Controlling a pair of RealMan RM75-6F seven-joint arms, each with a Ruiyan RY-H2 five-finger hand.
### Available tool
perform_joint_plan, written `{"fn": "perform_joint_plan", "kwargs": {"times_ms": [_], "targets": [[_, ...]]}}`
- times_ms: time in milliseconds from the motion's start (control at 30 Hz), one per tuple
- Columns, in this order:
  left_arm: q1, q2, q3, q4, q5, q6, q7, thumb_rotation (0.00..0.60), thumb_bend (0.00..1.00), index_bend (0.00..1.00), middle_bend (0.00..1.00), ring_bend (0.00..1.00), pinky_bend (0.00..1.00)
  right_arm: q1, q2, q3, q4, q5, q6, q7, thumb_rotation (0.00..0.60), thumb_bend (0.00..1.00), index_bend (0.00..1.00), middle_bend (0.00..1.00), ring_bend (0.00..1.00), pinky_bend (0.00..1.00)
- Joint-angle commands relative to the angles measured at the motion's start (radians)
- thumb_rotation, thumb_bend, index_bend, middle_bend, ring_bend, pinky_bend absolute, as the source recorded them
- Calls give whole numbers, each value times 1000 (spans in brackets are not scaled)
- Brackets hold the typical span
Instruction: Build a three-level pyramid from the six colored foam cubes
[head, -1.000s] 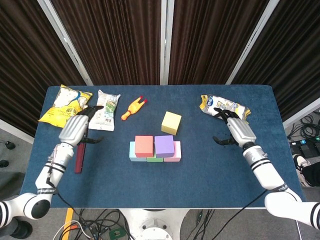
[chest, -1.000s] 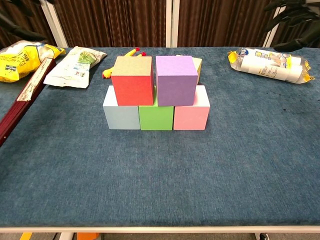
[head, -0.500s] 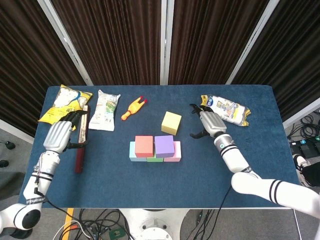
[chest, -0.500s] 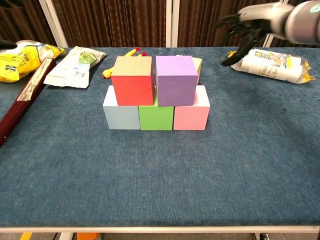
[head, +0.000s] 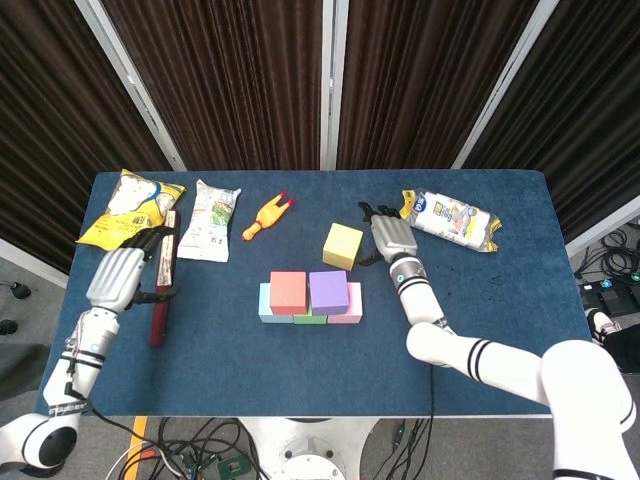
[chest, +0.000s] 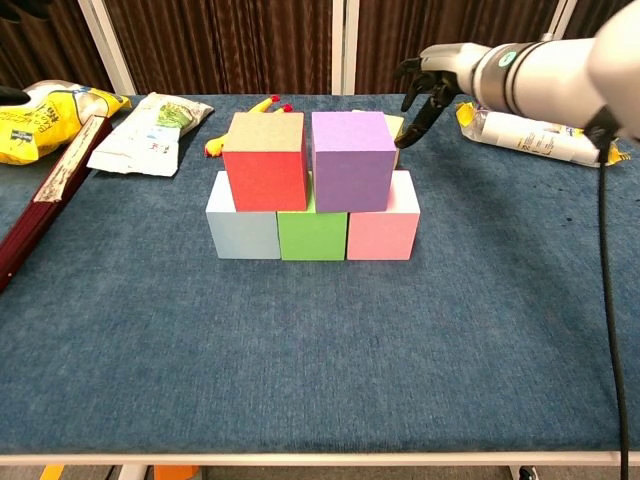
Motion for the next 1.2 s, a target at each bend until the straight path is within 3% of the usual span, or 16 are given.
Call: {"fn": "perform_joint_plan", "kwargs": {"times_ms": [33,433,533,700,1200], "targets": [[5,4,-2,-2,4,-8,-14,600,173,172,137,106,227,17,-29,15,27,12,-10,-13,600,92,20,216,0,9],[15,14,-4,-2,36,-36,-46,600,173,172,138,106,228,-33,38,34,-69,-8,-3,11,600,88,22,217,0,12],[12,14,-10,-4,37,-43,-45,600,173,172,137,106,228,-31,41,39,-77,-3,-15,13,600,48,22,217,0,12],[13,15,-16,-8,31,-47,-42,600,172,172,136,106,228,-13,14,38,-45,3,-37,6,600,2,22,217,0,12],[16,27,-28,-14,33,-67,-63,600,173,172,136,106,228,31,-73,32,98,11,-75,-12,600,2,22,217,0,12]]}}
